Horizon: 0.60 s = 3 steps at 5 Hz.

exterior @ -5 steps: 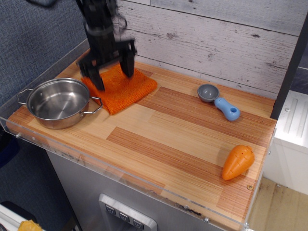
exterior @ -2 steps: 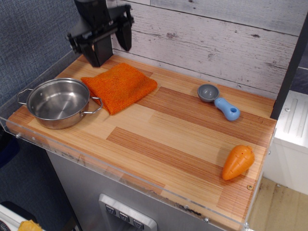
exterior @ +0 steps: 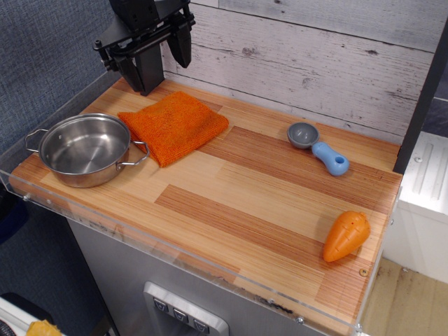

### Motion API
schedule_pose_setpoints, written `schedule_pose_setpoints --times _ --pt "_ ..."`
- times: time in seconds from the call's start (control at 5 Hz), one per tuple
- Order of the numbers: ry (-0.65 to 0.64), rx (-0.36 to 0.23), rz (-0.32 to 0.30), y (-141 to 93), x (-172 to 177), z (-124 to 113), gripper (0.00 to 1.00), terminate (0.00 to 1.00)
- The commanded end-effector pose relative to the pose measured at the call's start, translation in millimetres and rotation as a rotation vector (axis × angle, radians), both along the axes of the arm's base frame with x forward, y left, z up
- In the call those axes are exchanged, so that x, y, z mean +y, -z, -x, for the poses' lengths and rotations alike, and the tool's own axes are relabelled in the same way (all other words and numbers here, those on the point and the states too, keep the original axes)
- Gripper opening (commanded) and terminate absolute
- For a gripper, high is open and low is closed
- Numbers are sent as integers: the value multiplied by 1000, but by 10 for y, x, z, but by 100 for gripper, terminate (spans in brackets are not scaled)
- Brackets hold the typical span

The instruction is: Move the orange cloth behind the pot

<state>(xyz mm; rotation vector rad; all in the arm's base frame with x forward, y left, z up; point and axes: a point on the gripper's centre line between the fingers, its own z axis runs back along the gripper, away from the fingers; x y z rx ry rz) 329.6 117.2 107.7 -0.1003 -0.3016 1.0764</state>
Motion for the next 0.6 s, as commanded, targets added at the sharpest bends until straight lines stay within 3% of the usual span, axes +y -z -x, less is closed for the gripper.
schedule_pose_setpoints --times 0.0,0.2,0.4 --pt "3 -41 -16 -124 -11 70 100 0" --pt "3 -41 -16 -124 -11 70 100 0" --pt "3 -41 -16 -124 -11 70 100 100"
